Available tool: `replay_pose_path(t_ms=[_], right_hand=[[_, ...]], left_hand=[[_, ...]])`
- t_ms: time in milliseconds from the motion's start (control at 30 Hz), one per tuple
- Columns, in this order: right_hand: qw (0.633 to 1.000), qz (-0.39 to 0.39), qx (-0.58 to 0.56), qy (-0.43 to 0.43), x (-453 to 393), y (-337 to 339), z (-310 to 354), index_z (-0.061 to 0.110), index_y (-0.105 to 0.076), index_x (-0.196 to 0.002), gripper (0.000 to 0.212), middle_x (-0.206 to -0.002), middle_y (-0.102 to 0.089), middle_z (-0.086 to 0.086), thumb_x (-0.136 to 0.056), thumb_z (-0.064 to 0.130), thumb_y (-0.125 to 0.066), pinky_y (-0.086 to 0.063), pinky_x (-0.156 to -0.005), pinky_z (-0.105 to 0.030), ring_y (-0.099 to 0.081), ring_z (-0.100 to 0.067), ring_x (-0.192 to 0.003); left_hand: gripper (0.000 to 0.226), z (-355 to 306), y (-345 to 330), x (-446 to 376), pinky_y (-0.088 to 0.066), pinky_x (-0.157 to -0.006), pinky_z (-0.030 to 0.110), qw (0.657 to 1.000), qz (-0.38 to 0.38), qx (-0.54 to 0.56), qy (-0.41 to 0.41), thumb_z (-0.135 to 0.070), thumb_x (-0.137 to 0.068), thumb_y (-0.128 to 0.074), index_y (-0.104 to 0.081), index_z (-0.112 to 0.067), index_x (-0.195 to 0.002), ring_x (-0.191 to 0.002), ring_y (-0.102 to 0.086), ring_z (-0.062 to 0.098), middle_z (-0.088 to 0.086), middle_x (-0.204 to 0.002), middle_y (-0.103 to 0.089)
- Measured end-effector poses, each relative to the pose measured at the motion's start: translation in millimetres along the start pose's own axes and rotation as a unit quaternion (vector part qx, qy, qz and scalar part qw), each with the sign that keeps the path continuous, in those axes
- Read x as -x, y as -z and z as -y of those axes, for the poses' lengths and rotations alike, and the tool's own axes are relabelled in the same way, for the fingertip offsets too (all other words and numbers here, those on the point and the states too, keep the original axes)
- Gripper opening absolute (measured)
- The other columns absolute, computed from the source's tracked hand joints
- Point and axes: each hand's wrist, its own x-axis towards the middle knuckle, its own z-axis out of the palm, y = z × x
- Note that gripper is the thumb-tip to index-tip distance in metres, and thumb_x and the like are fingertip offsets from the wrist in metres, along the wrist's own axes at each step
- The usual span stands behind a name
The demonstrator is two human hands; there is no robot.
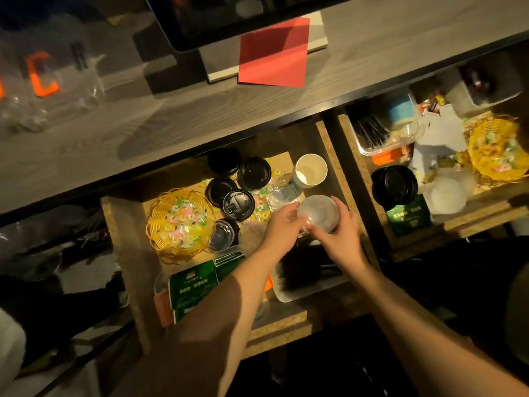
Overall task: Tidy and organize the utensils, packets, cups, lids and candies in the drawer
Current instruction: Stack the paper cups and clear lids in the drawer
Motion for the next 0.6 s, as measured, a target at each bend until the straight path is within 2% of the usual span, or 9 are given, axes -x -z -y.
replay_pose_path(t_ms=[67,167,233,300,400,467,533,600], right_hand=[[0.999,-0.012,0.031,-0.013,-10,-2,-9,0.019,-0.038,-0.148,0.073,-0.136,-0.043,-0.009,-0.086,0.034,-0.073,-0.034,-0.09,-0.02,-0.046,-0.016,-0.119],[1.0,-0.016,0.025,-0.008,-16,-7,-19,0.017,-0.042,-0.146,0.054,-0.138,-0.054,-0.007,-0.099,0.043,-0.048,-0.042,-0.098,-0.029,-0.052,-0.018,-0.126],[0.999,-0.035,0.02,-0.014,-16,-12,-22,0.015,-0.048,-0.143,0.045,-0.133,-0.061,-0.005,-0.105,0.037,-0.037,-0.047,-0.101,-0.035,-0.056,-0.019,-0.124],[0.998,-0.059,0.008,-0.032,-17,-15,-24,0.016,-0.052,-0.141,0.042,-0.128,-0.064,-0.002,-0.106,0.032,-0.036,-0.048,-0.102,-0.038,-0.059,-0.017,-0.12],[0.994,-0.095,0.008,-0.053,-19,-16,-28,0.014,-0.059,-0.132,0.034,-0.11,-0.065,0.006,-0.105,0.024,-0.039,-0.049,-0.09,-0.03,-0.06,-0.011,-0.102],[0.992,-0.107,0.022,-0.063,-22,-18,-32,0.014,-0.065,-0.118,0.029,-0.098,-0.067,0.005,-0.104,0.021,-0.041,-0.052,-0.081,-0.033,-0.063,-0.012,-0.089],[0.989,-0.114,0.025,-0.086,-26,-21,-38,0.011,-0.067,-0.1,0.026,-0.086,-0.067,-0.001,-0.103,0.019,-0.042,-0.051,-0.072,-0.034,-0.063,-0.015,-0.079],[0.984,-0.133,0.029,-0.113,-31,-24,-41,0.009,-0.066,-0.088,0.028,-0.077,-0.064,-0.004,-0.103,0.017,-0.043,-0.045,-0.065,-0.033,-0.061,-0.02,-0.073]], left_hand=[[0.034,5,-5,-12,-0.051,-0.097,0.036,0.999,0.0,-0.032,-0.015,-0.006,-0.097,-0.06,-0.063,-0.01,-0.131,-0.11,-0.064,0.019,0.004,-0.116,-0.068],[0.041,8,-10,-28,-0.052,-0.101,0.036,0.997,-0.014,-0.076,-0.021,-0.013,-0.096,-0.061,-0.061,-0.015,-0.137,-0.114,-0.063,0.017,0.003,-0.123,-0.068],[0.046,14,-12,-41,-0.052,-0.102,0.041,0.992,-0.024,-0.121,-0.026,-0.022,-0.093,-0.061,-0.06,-0.02,-0.138,-0.114,-0.064,0.017,0.005,-0.128,-0.064],[0.045,14,-15,-49,-0.05,-0.103,0.038,0.985,-0.024,-0.166,-0.033,-0.023,-0.094,-0.061,-0.059,-0.018,-0.139,-0.115,-0.063,0.018,0.005,-0.131,-0.061],[0.032,7,-14,-54,-0.051,-0.095,0.039,0.969,-0.012,-0.233,-0.077,-0.025,-0.098,-0.059,-0.068,-0.013,-0.127,-0.108,-0.063,0.022,0.008,-0.119,-0.069],[0.028,8,-13,-60,-0.048,-0.096,0.041,0.954,-0.004,-0.278,-0.111,-0.028,-0.1,-0.056,-0.072,-0.014,-0.117,-0.108,-0.058,0.023,0.01,-0.114,-0.072],[0.03,11,-12,-66,-0.035,-0.103,0.037,0.929,-0.003,-0.348,-0.125,-0.032,-0.103,-0.051,-0.071,-0.019,-0.122,-0.121,-0.049,0.027,0.007,-0.119,-0.07],[0.033,14,-13,-72,-0.023,-0.1,0.033,0.907,-0.002,-0.399,-0.134,-0.035,-0.105,-0.046,-0.069,-0.022,-0.125,-0.126,-0.043,0.027,0.005,-0.122,-0.069]])
